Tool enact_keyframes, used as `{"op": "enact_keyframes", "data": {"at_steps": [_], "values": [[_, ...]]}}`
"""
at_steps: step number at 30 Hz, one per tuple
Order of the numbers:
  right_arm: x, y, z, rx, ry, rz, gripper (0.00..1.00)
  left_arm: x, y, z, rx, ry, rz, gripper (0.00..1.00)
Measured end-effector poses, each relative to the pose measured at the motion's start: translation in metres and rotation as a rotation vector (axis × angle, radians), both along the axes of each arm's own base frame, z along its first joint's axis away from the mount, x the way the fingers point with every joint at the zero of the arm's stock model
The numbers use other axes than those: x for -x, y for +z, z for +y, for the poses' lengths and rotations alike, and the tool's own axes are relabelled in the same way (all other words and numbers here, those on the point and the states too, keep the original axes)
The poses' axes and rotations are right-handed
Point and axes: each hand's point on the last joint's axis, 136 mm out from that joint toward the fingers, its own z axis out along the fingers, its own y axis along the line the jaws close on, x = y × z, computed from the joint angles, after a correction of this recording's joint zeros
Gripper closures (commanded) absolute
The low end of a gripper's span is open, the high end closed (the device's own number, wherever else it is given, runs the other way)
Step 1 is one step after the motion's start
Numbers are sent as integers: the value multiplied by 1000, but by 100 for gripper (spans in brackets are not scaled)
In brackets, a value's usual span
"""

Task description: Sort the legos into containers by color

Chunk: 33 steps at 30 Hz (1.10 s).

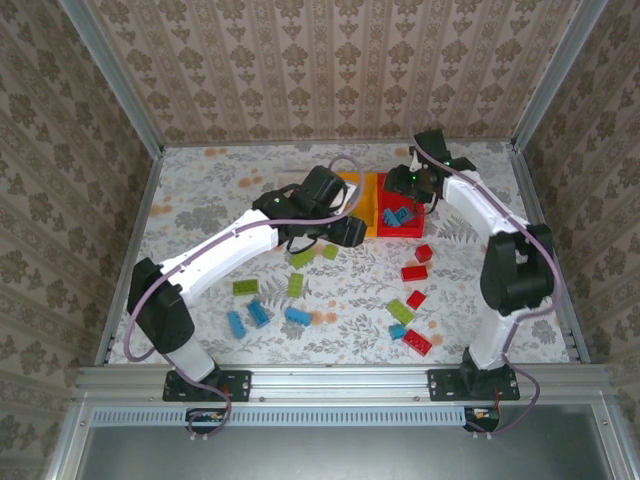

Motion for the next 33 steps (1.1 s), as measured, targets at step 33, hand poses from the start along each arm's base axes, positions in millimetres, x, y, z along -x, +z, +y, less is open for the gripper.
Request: {"op": "enact_keyframes", "data": {"at_steps": [33], "values": [[196, 4, 55, -348, 225, -140, 23, -42, -163, 37, -450, 56, 167, 38]]}}
